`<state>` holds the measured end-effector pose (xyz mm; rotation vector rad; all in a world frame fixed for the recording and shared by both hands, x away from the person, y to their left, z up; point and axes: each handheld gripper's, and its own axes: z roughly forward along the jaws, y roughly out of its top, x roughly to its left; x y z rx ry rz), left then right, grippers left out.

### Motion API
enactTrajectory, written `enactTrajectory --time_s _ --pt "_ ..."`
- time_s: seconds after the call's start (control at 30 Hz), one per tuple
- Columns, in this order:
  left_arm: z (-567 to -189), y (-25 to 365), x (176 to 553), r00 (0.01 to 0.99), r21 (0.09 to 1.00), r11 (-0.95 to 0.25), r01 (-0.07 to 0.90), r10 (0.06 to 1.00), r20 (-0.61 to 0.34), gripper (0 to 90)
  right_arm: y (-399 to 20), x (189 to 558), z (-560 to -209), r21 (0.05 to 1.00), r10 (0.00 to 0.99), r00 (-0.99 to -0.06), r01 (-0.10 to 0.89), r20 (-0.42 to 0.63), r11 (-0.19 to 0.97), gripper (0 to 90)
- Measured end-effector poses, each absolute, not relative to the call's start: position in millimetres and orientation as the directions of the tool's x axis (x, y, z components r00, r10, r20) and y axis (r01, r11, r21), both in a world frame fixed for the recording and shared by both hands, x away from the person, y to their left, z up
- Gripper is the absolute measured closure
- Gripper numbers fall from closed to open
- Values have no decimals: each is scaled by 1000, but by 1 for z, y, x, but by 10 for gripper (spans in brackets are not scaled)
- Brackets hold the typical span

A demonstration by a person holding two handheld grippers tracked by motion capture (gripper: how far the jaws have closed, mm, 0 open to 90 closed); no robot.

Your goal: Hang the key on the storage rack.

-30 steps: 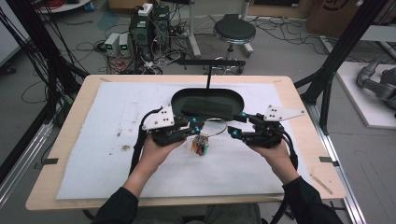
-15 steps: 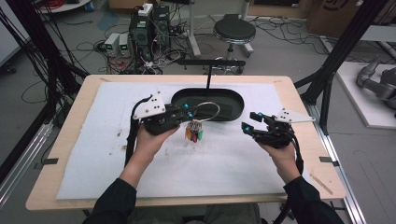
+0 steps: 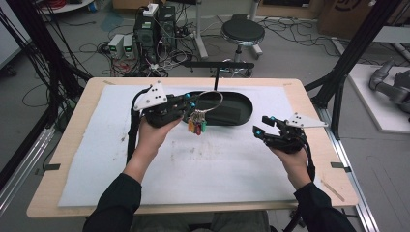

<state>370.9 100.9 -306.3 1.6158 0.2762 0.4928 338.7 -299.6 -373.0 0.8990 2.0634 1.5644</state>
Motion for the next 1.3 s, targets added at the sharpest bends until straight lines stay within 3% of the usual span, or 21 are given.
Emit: enactTrajectory --time_s 0.57,1.3 --pt "-299 108 397 821 988 -90 -127 550 156 865 -301 340 -375 950 705 -705 264 73 165 400" --pt "-334 119 452 718 997 -70 -16 693 61 865 -298 341 -377 949 700 -712 256 55 186 404"
